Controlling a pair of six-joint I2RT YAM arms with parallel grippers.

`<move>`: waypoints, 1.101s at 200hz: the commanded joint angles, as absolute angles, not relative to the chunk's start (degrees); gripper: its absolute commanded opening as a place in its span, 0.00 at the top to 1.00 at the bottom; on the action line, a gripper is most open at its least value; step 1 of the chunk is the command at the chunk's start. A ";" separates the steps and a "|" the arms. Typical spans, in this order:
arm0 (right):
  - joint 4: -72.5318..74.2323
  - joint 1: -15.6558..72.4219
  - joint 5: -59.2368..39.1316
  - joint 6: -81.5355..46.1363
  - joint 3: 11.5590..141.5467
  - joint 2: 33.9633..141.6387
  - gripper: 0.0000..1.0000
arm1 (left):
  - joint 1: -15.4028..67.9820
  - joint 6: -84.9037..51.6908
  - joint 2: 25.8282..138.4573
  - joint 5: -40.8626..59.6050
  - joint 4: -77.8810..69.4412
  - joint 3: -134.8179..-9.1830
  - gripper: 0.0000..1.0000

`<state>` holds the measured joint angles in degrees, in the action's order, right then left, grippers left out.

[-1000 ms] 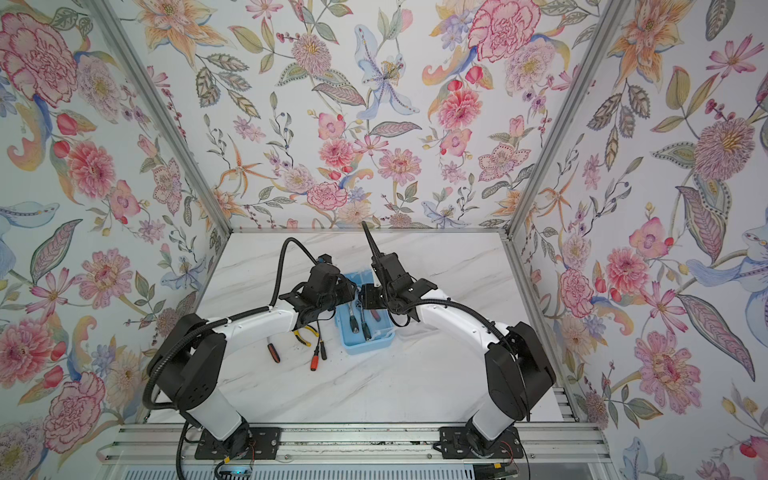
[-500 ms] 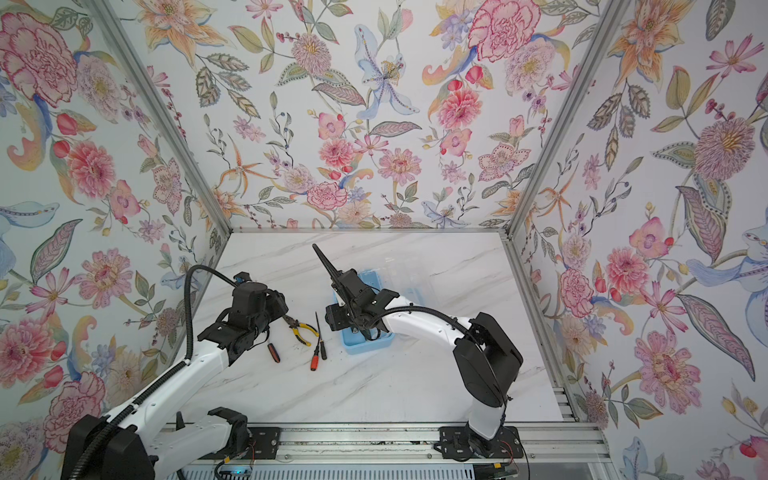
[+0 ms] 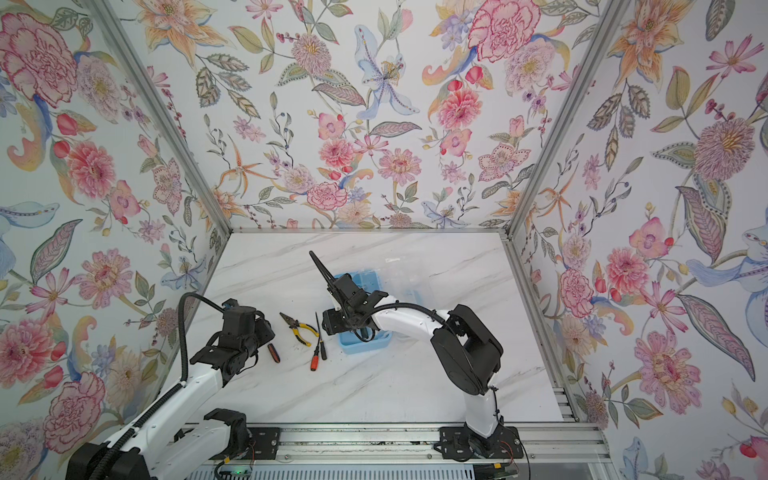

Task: Pack the tool kit
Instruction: 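Move the left gripper over the small red-handled ratchet wrench, then close the left gripper on the small red-handled ratchet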

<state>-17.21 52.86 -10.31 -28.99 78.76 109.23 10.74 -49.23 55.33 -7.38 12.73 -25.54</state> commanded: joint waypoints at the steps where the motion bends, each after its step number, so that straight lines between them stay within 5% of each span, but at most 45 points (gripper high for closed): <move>1: -14.68 53.46 -12.17 -29.87 80.28 109.71 0.45 | 9.35 -47.99 56.96 -5.22 9.13 -23.32 0.54; 220: -14.57 53.17 -9.84 -29.43 79.76 105.21 0.46 | 8.35 -46.06 72.45 -2.64 -1.13 -21.53 0.81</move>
<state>-15.16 52.93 -9.85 -29.43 78.76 107.20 9.15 -47.31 71.00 -3.18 0.10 -22.22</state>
